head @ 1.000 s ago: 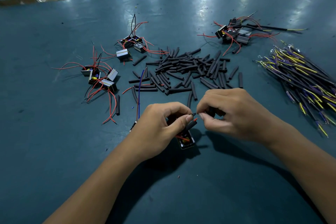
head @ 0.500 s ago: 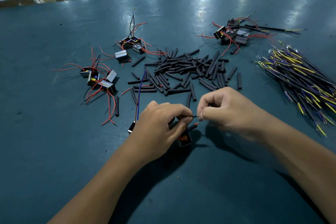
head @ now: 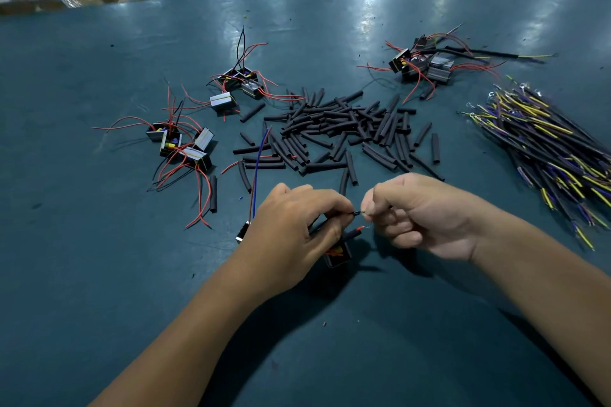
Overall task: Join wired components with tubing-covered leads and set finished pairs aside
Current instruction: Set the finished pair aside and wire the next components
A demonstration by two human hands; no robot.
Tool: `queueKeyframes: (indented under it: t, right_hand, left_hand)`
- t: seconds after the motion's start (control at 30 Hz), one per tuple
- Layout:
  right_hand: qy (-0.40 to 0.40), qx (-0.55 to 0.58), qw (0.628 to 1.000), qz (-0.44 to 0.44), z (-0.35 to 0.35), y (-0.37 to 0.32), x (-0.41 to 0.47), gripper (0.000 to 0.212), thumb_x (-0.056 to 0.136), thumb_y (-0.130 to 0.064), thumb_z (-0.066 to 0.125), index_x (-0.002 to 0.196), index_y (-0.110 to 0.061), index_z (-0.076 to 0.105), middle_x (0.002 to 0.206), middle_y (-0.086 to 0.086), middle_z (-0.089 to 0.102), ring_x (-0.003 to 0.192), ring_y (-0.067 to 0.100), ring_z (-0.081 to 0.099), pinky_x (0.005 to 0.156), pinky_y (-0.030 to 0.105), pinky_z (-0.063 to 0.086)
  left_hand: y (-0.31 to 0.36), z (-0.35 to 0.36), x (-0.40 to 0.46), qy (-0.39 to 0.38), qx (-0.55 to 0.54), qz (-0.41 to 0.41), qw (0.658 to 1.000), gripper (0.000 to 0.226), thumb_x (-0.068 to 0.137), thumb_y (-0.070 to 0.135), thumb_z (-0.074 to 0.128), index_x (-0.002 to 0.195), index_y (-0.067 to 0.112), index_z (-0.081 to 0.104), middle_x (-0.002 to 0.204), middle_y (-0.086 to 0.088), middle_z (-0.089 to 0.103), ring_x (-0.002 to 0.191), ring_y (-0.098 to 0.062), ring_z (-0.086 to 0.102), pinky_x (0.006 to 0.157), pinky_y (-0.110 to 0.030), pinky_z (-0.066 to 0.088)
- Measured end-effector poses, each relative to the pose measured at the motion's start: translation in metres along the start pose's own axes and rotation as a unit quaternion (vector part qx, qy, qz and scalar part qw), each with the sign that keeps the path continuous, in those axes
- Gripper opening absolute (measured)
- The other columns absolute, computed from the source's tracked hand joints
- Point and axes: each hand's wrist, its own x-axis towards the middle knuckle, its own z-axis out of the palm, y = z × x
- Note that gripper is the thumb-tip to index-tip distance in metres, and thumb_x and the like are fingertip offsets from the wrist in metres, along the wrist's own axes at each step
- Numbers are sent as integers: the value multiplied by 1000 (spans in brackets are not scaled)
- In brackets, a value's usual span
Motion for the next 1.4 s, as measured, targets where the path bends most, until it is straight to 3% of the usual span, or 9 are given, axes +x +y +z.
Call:
queueKeyframes:
  t: [0.17,0.27,0.4,0.47,0.6,0.67,1.0,1.13,1.4]
  right_hand:
    - [55,-222,943,-240,1,3,-4,10,74,-9,62,65,-10,63,50,-2,47,44,13,37,42,24,31]
    - [103,-450,740,-490,-1,4,-5,6,76,-9,64,70,-10,64,61,-7,56,54,10,49,52,22,40]
    - [148,-585,529,-597,-3,3,-1,12,79,2,62,69,-2,64,66,5,54,59,21,45,55,26,37]
    - [126,-559,599,-559,-5,4,-2,8,82,-4,64,75,-6,67,68,0,57,60,16,48,57,23,40]
    - [71,-269,922,-268,-2,1,-5,16,81,-15,60,69,-15,71,56,-4,59,47,11,48,43,21,38]
    - [35,-152,979,-129,-2,2,-1,27,87,-12,56,66,-13,72,57,3,58,44,12,47,37,20,36]
    - [-50,3,999,12,3,-1,-2,11,62,-25,65,62,-14,68,57,-1,49,42,7,39,33,15,30]
    - [-38,-7,999,20,3,1,-1,24,81,-16,55,60,-15,65,56,-1,48,42,7,38,33,15,28]
    - [21,-117,978,-173,13,4,-4,18,74,-13,54,58,-14,60,54,3,47,46,10,38,42,17,28]
  left_hand:
    - [-2,-2,-1,-23,-142,-56,988,8,94,29,64,92,24,70,78,15,67,71,-1,58,73,-18,41]
    - [-1,-7,0,-56,-315,-112,941,11,93,24,64,88,14,69,71,8,64,65,-6,58,64,-28,52]
    - [-1,-9,0,-59,-377,-129,915,15,94,18,63,88,5,68,69,8,61,63,-8,55,62,-24,49]
    - [0,-8,0,-31,-283,-100,953,11,94,21,63,87,14,68,72,10,64,65,-7,58,67,-24,49]
    - [2,-3,0,34,-29,-8,999,5,93,24,63,91,23,68,78,25,55,72,0,49,72,-26,33]
    - [1,-2,1,43,5,15,999,9,94,25,60,93,21,68,80,28,49,71,-4,47,70,-29,32]
    - [-1,0,2,65,46,45,996,9,92,24,59,90,21,67,78,23,51,68,-10,48,67,-34,33]
    - [-2,0,1,56,58,56,995,9,93,23,59,90,21,66,79,15,63,68,-12,49,66,-32,31]
    - [-1,-5,0,50,-13,17,999,6,94,23,62,92,20,68,77,27,51,71,2,45,71,-26,32]
